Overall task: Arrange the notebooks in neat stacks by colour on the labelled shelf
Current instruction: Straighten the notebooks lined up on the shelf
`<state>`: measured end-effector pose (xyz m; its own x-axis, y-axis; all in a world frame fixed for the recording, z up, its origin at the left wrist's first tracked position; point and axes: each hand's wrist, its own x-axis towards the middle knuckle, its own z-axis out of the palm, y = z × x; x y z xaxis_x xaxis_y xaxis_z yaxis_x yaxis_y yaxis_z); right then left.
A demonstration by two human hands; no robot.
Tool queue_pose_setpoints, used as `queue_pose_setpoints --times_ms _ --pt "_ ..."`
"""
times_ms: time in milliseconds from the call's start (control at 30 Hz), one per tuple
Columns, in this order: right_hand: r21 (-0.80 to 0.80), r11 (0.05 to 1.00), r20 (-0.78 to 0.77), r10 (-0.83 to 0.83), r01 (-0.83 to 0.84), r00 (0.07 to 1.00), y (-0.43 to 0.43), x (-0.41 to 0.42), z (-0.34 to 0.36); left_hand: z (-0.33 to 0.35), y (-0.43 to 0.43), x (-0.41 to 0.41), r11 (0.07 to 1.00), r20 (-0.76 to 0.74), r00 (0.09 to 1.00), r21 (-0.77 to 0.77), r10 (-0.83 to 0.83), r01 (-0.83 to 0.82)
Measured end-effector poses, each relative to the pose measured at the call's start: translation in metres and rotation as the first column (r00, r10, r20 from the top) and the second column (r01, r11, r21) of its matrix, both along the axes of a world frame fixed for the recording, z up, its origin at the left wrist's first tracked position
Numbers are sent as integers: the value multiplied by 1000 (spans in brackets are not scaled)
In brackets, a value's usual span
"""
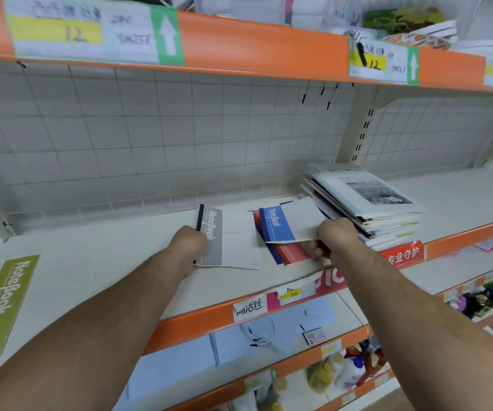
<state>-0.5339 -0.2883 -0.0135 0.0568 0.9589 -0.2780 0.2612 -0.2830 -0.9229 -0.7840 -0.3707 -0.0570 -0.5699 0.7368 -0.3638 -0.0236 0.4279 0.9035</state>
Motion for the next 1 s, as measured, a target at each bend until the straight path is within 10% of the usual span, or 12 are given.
queue_pose_setpoints --times_ms 1000 --pt "118 990 -149 96 -78 984 -157 -118 1 34 -151 -84 984 117 989 146 86 -103"
